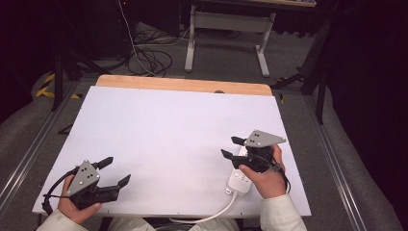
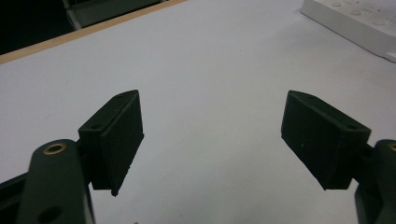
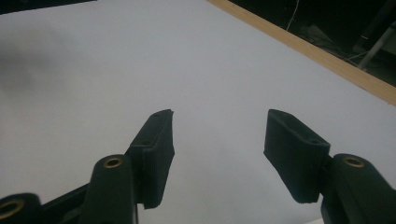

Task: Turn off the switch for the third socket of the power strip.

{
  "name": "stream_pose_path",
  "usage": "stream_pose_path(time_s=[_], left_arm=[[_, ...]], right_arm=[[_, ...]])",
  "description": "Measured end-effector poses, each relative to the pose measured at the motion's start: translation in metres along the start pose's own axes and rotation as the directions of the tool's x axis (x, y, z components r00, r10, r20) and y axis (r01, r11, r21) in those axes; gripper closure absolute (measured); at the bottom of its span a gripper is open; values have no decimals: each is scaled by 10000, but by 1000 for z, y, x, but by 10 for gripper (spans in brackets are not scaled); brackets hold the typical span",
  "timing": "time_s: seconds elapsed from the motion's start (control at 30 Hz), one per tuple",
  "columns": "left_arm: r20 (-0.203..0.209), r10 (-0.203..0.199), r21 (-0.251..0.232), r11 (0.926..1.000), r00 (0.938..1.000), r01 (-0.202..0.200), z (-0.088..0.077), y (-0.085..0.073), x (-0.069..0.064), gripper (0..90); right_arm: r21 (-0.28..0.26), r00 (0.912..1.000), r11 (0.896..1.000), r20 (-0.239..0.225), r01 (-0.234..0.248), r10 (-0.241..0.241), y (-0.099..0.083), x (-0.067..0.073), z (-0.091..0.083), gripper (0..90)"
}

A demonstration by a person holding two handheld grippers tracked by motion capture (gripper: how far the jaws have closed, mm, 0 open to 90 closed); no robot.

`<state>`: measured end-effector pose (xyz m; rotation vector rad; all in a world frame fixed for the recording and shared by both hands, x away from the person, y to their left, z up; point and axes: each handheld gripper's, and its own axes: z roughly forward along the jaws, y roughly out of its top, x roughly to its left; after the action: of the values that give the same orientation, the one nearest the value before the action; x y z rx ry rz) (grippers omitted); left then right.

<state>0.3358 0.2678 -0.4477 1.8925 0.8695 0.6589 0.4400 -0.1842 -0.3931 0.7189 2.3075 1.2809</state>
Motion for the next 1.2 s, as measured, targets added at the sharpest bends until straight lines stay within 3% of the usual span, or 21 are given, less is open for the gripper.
stream_pose_path(time_s=[0.33,0.4,0.47,0.53,0.6,0.63,0.73,0.87,1.0,1.2], left_arm=[[70,-6,-9,10000,10000,6,0,0,0,213],[59,-4,-8,10000,10000,4,0,0,0,212],[48,-19,-9,10000,10000,19,0,0,0,212],[47,-13,7,10000,10000,13,0,0,0,212],[55,-9,-2,10000,10000,9,0,0,0,213],[60,-10,-2,10000,10000,10,0,0,0,213],[76,-17,-4,10000,10000,17,0,0,0,212],[72,-22,13,10000,10000,22,0,0,0,213],[79,28,56,10000,10000,-28,0,0,0,213],[90,24,82,10000,10000,-25,1,0,0,213]], right_arm=[[9,9983,9994,479,-336,335,-9,-14,1,445],[39,9954,9979,720,-642,638,-14,-19,0,490],[-204,9921,9977,1061,-647,665,-17,-18,-3,625],[-273,9915,9973,1089,-683,709,-19,-17,-3,692],[-83,9913,9973,1090,-729,734,-19,-18,-2,792],[-83,9913,9973,1090,-729,734,-19,-18,-2,792],[483,9881,9940,1237,-976,911,-22,-21,1,900],[874,9843,9907,1513,-1047,907,-24,-24,4,900],[1640,9777,9799,1939,-1138,811,-30,-30,11,900],[2060,9730,9682,2092,-1417,979,-37,-36,17,900]])
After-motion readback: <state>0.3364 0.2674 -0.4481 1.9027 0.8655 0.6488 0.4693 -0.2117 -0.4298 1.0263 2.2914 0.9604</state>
